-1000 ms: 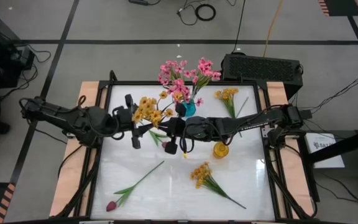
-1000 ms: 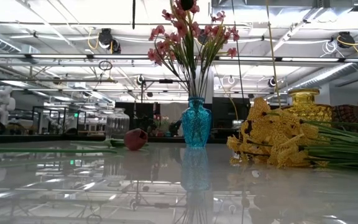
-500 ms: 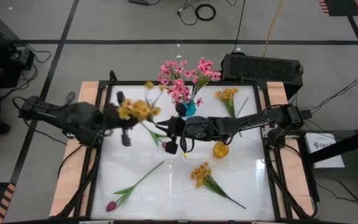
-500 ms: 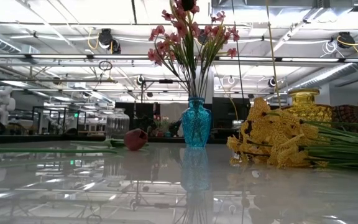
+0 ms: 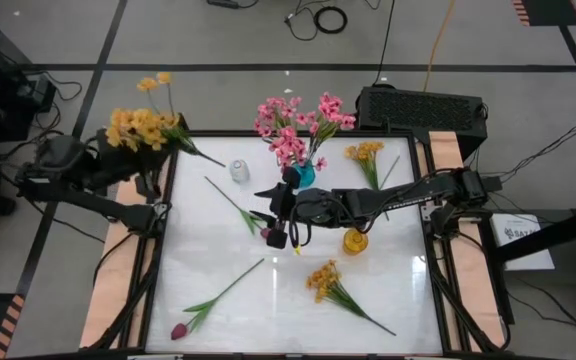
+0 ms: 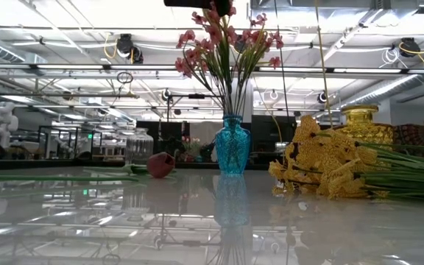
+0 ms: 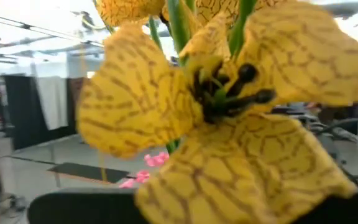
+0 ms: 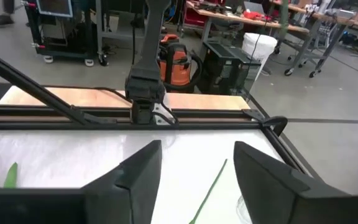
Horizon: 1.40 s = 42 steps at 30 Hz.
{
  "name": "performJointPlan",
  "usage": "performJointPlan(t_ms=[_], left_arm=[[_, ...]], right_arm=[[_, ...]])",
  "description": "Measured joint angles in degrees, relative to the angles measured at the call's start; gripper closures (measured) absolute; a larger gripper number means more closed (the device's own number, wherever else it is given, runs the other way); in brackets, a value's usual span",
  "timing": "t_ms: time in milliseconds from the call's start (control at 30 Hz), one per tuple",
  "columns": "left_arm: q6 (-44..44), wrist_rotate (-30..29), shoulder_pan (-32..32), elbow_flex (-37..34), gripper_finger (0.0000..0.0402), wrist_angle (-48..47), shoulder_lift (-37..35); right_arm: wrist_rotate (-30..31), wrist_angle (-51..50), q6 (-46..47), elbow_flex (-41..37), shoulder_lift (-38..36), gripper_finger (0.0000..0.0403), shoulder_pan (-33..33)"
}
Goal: Sort flowers into vase by color
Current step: Put the middle yellow flowers into the transparent vase
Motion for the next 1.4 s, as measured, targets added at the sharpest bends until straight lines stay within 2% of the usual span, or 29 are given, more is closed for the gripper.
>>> performJointPlan(t_ms=[167, 367, 567, 800, 967, 1100, 1267, 1400], left_arm=[[-1.4, 0.2, 4.1, -3.7, 0.0387, -1.8, -0.7], [-2.0, -1.3, 9.0, -13.8, 0.0388, -1.1, -1.0], [-7.2, -0.3, 15.0, -23.8, 0.0388, 6.0, -4.6], [-11.9, 0.3, 18.6, -31.8, 0.0388, 12.3, -8.5], [-15.0, -0.6, 23.1, -35.1, 0.0388, 16.7, -9.8], [-17.5, 4.1, 25.7, -35.9, 0.0388, 16.4, -10.1], [-16.0, 2.1, 28.8, -36.8, 0.0388, 13.6, -9.8], [-16.4, 2.7, 31.6, -39.6, 0.0388, 17.5, -9.8]], right_arm=[[0.0, -2.9, -2.1, 0.0, -0.7, 0.0202, 0.0], [0.0, -13.2, -2.2, 0.0, -3.9, 0.0202, 0.0], [0.0, -22.1, 2.7, 0.0, -8.3, 0.0208, 0.0], [0.0, -24.3, 5.1, 0.0, -9.9, 0.0217, 0.2], [0.0, -23.9, 5.2, 0.0, -9.9, 0.0224, 0.1], [0.0, -23.9, 5.4, 0.0, -9.9, 0.023, 0.1], [0.0, -24.0, 5.6, 0.0, -9.9, 0.0234, 0.1], [0.0, -24.0, 6.4, 0.0, -9.9, 0.0234, 0.1]])
